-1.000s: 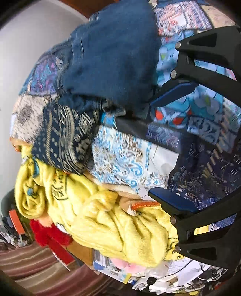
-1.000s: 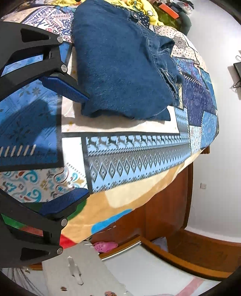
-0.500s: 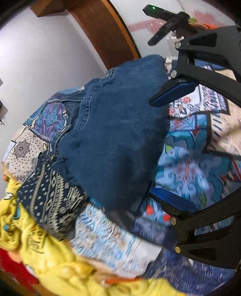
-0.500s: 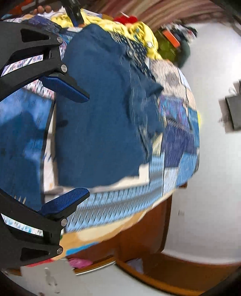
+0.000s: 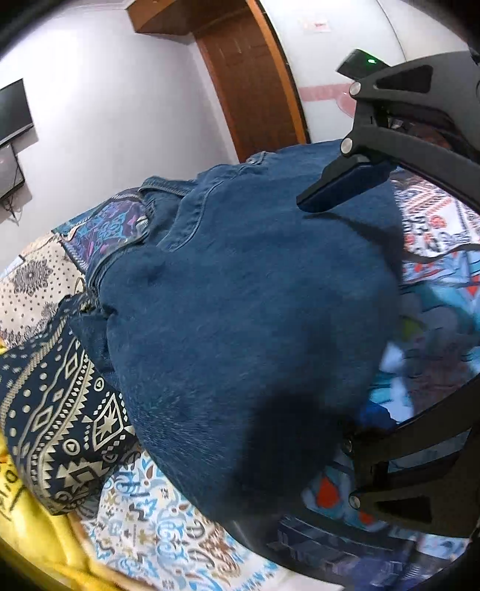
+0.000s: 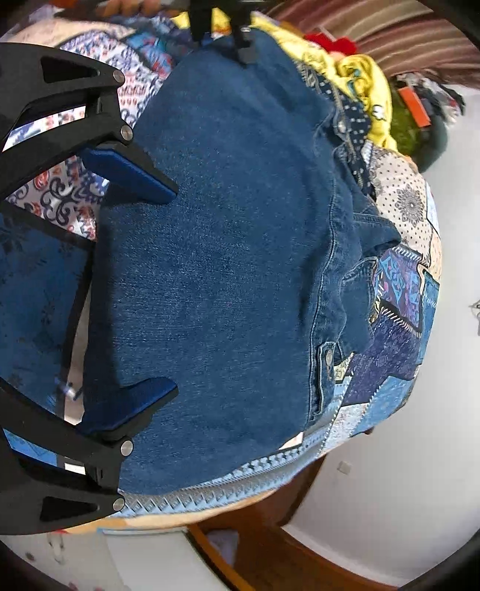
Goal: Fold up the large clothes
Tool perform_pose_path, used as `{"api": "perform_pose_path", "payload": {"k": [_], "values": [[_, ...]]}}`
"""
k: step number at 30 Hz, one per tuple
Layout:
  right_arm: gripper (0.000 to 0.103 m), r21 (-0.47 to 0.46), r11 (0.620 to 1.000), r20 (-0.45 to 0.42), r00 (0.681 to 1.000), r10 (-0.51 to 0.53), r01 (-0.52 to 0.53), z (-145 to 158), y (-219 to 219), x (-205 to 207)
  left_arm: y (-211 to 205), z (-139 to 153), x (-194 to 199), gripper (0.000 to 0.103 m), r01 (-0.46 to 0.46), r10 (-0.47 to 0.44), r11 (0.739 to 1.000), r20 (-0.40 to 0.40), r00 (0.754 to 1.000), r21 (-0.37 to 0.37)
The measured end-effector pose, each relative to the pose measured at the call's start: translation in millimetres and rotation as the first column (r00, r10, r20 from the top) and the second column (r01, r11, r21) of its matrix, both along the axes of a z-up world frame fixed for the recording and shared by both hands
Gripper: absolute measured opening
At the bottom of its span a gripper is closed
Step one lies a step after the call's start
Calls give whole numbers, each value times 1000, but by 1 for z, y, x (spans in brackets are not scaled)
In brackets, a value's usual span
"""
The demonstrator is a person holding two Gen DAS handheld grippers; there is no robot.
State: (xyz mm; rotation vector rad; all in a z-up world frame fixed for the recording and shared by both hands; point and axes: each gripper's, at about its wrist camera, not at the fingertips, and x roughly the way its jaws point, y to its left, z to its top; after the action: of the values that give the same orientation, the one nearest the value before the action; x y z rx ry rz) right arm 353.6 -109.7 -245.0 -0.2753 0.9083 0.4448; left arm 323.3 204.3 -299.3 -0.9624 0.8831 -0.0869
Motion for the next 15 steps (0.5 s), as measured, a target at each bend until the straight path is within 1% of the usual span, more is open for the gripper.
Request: {"api": "perform_pose_path", "payload": {"k": [2,4,5,6,7,8,9,10,11,12,14,15], "values": [[98,0,1000,-4,1000,3,-3,2,-1,2,4,-6,9,90,-26,25,999,-7,1000,-31],[99,16,1000,-16,1000,2,-1,2,-5,5,8,-8,14,89,-55,55,998,-4,998,-45],[100,23,1000,-21,1000,0,0,2,-6,7,9,-7,16,83,-71,71,996,-2,997,-47],[100,28,1000,-25,1000,-1,2,2,-7,8,10,-7,16,75,-89,89,995,-2,996,-48],[100,29,1000,-25,1000,-1,2,2,-7,8,11,-7,17,71,-112,112,993,-5,994,-43],[100,28,1000,-24,1000,-2,2,2,-6,6,12,-6,17,59,-134,134,990,-9,991,-38],[100,25,1000,-23,1000,-3,3,2,-5,5,14,-4,13,49,-159,158,987,-12,987,-36],[100,22,1000,-22,1000,-3,4,2,-4,5,15,-1,10,46,-185,186,982,2,983,-45],[100,19,1000,-23,1000,-4,5,2,-3,5,16,3,6,39,-208,210,977,24,978,-51],[100,18,1000,-24,1000,-6,6,2,-3,5,17,9,2,34,-221,223,974,45,974,-47],[100,19,1000,-32,999,-10,10,3,-2,6,11,28,3,31,-222,219,975,90,972,16],[100,20,1000,-37,999,-12,12,4,-2,6,7,41,3,29,-218,210,974,115,971,68]]}}
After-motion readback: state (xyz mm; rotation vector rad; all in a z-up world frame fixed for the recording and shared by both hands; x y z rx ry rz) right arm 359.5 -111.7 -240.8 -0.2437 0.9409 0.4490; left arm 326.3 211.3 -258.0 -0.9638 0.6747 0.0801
